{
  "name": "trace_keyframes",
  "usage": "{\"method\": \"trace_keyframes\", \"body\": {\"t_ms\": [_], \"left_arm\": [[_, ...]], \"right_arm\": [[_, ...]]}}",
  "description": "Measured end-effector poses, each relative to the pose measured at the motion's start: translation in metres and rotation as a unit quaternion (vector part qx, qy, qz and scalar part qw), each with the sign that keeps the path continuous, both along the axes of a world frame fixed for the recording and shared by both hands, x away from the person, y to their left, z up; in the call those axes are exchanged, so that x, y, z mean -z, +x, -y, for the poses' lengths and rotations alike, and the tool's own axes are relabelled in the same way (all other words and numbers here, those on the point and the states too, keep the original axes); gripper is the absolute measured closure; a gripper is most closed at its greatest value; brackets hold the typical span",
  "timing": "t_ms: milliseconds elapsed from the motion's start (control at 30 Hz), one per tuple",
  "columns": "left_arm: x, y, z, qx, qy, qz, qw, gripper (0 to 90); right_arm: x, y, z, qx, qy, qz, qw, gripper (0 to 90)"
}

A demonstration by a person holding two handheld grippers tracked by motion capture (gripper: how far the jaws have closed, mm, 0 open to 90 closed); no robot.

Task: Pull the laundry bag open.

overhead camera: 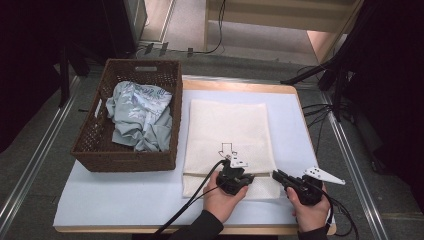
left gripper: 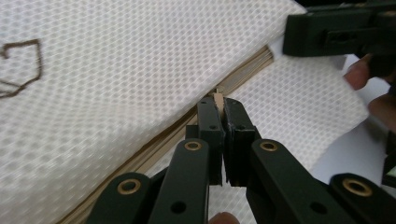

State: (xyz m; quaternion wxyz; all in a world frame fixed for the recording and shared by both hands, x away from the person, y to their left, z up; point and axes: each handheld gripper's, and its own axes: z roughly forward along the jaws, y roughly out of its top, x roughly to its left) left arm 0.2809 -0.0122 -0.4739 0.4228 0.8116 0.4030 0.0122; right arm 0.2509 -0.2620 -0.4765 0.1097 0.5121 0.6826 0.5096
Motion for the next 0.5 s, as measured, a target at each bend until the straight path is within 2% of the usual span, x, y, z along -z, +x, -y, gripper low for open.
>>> {"method": "trace_keyframes", "body": {"t_ms": [233,267,333,400,433,500], "left_arm": [[0.0,-0.001,-0.017,-0.007,0.005,-0.001,1.0,87.7],[0.0,-0.002,-0.019,-0.009,0.011,0.006,0.9999,87.7],[0.0,-0.002,-0.025,-0.015,0.013,0.005,0.9998,87.8],[0.001,-0.003,-0.028,-0.014,0.009,0.004,0.9999,87.8],[0.0,-0.003,-0.029,-0.01,0.012,0.005,0.9999,87.8],[-0.001,-0.005,-0.03,-0.011,0.015,0.01,0.9998,87.7]], "right_arm": [[0.001,0.001,0.002,0.002,-0.001,-0.003,1.0,84.0],[0.001,0.001,0.002,0.002,-0.001,-0.003,1.0,84.0],[0.0,0.001,0.0,0.005,-0.011,0.005,0.9999,84.0],[0.0,0.001,0.001,0.003,-0.011,0.007,0.9999,84.0],[0.0,0.001,0.0,0.004,-0.008,0.001,1.0,84.0],[0.0,0.001,-0.001,0.002,-0.011,0.003,0.9999,84.0]]}}
